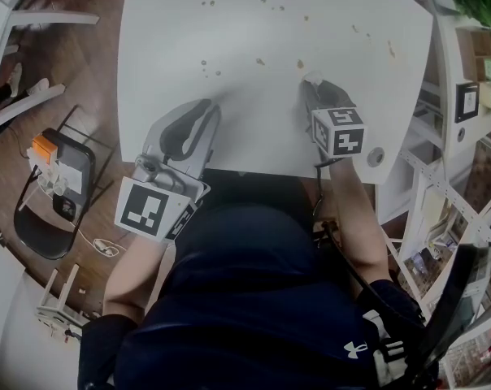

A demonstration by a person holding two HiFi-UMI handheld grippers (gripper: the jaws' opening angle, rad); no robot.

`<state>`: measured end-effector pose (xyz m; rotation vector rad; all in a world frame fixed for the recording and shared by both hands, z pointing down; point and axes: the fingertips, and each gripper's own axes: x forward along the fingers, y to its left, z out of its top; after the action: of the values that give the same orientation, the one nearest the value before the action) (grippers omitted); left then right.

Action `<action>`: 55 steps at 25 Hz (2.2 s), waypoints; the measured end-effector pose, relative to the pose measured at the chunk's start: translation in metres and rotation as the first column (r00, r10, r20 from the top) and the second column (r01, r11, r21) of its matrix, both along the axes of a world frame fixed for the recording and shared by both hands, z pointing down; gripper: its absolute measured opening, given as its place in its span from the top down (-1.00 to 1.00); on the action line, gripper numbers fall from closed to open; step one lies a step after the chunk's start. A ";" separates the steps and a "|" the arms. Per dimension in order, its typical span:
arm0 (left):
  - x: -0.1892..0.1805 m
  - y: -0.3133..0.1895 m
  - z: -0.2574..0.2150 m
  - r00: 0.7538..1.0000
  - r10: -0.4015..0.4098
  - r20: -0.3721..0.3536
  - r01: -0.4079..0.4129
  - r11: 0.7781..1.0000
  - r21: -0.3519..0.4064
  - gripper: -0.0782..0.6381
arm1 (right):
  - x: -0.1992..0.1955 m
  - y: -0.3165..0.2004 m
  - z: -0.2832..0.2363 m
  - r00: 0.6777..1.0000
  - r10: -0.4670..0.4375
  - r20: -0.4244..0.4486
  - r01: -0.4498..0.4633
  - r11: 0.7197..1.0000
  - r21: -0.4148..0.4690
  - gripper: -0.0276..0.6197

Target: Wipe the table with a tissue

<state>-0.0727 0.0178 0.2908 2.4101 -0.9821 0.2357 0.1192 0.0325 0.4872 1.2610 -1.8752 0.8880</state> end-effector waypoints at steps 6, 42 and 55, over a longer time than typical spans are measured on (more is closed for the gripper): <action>-0.011 -0.002 0.000 1.000 -0.014 0.000 0.014 1.000 -0.002 0.64 | 0.016 -0.019 0.000 0.998 0.066 -0.011 -0.066 0.998 0.011 0.78; -0.044 -0.014 0.002 0.998 -0.062 -0.011 0.062 0.998 -0.010 0.64 | -0.027 -0.053 -0.001 0.999 0.037 0.018 -0.038 0.999 0.030 0.78; -0.033 -0.013 0.000 0.999 -0.047 -0.011 0.047 0.999 -0.006 0.64 | -0.058 -0.034 0.001 0.995 -0.101 0.027 0.100 0.995 0.025 0.78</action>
<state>-0.1058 0.0050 0.2908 2.3779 -1.0308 0.2081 0.0613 -0.0012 0.4882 1.1629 -1.9590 0.8366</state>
